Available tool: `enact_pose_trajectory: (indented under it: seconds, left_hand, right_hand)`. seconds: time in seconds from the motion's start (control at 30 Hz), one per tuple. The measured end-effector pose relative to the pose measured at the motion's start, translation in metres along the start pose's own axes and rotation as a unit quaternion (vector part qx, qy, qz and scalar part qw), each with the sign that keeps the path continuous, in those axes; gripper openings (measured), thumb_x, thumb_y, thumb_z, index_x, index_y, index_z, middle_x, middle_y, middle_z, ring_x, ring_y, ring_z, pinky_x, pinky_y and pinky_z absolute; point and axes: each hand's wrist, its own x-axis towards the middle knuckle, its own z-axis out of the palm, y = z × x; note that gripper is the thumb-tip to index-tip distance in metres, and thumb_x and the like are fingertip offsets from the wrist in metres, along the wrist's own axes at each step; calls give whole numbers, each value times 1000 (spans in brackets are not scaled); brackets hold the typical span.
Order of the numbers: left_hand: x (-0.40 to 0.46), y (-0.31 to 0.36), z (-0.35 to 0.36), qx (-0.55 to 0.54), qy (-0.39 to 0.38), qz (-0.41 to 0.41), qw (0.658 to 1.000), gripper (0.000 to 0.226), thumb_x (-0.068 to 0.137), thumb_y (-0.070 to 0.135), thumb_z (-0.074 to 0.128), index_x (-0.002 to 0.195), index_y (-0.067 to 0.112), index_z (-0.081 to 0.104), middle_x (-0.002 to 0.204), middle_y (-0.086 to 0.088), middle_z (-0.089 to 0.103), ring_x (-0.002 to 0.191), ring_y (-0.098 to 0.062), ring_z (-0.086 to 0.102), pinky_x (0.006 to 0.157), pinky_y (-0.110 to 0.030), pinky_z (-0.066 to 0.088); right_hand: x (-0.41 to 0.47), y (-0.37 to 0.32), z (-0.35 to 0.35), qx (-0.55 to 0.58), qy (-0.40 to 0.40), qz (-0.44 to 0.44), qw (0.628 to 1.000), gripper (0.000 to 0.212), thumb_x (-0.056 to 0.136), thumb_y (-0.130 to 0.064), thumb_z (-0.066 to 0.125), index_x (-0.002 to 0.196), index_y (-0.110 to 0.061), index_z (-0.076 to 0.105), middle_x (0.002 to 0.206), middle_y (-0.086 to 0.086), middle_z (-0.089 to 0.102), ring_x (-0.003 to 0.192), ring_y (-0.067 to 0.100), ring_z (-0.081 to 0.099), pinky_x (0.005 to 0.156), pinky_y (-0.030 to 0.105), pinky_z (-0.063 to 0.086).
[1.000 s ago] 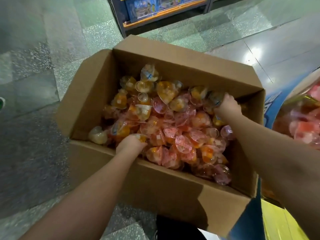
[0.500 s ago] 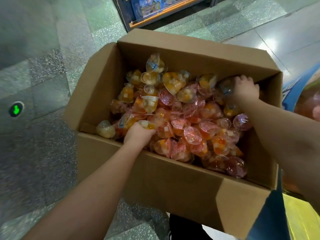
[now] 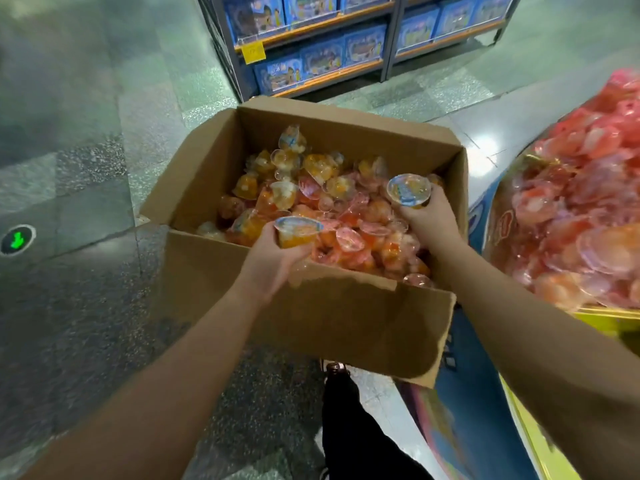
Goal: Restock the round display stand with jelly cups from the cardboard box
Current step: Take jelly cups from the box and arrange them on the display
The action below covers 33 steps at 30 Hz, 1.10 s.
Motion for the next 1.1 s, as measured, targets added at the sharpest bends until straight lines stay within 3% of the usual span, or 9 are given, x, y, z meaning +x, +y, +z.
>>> enact_pose_trajectory:
  seconds: [0.07,0.13,0.27,0.37,0.53,0.63,0.77,0.9,1.1]
  left_hand:
    - [-37,-7,11,-9,1,18,1000,67,77,23,83,132,21,46,118,2,64,103,-13,65,90,-28,55]
    - [-78,-11,28,4,19,54,998,56,79,20,82,121,29,45,108,11,63,94,-3,60,74,-10,48]
    - [-151,-19,64,-13,-43,52,998,58,77,22,84,118,38,47,111,15,63,103,-2,58,79,-21,42]
    - [-198,-21,96,2,-90,52,995,70,75,23,86,132,31,46,117,12,65,110,-8,60,95,-32,47]
    - [-262,-19,153,40,-170,82,981,57,81,16,81,118,40,45,114,15,63,105,-1,59,90,-27,45]
    - [-289,-18,188,68,-227,113,965,53,80,15,82,110,44,48,114,19,63,101,10,59,88,-19,43]
    - [-322,-14,248,92,-282,145,944,65,77,14,84,127,35,49,120,12,65,111,-3,61,98,-27,46]
    - [-361,-15,329,104,-312,167,929,62,74,12,85,120,36,50,115,12,68,110,-8,64,98,-31,48]
    - [-448,-34,473,101,-362,163,912,62,76,-8,78,116,30,48,111,6,66,100,-3,64,89,-16,49]
  right_hand:
    - [-57,-7,-21,0,-10,9,1000,64,82,-44,78,134,-25,46,119,-9,58,106,9,57,90,29,47]
    - [-115,-10,-44,6,-26,8,1000,60,83,-40,78,132,-24,47,114,-11,59,102,6,58,84,20,46]
    - [-221,-2,-93,52,-47,38,997,55,82,-23,81,128,-19,50,108,-14,62,93,-10,60,74,0,41]
    - [-285,14,-129,53,-10,69,996,60,77,-26,84,126,-21,51,106,-20,62,88,-19,57,80,4,45]
    - [-367,38,-198,42,43,114,992,54,78,-31,84,116,-35,47,106,-27,60,89,-15,59,80,9,44]
    - [-408,55,-239,64,81,134,986,57,78,-30,84,122,-34,48,111,-23,62,95,-17,59,78,2,44]
    - [-459,83,-294,95,145,157,972,55,78,-21,84,120,-33,50,113,-16,65,98,-6,64,83,11,50]
    - [-509,118,-356,111,193,157,962,46,80,-15,81,109,-37,52,112,-12,65,89,-9,63,73,8,46]
    - [-582,198,-474,109,229,166,953,50,78,-22,83,110,-42,50,114,-20,61,99,-13,58,88,13,45]
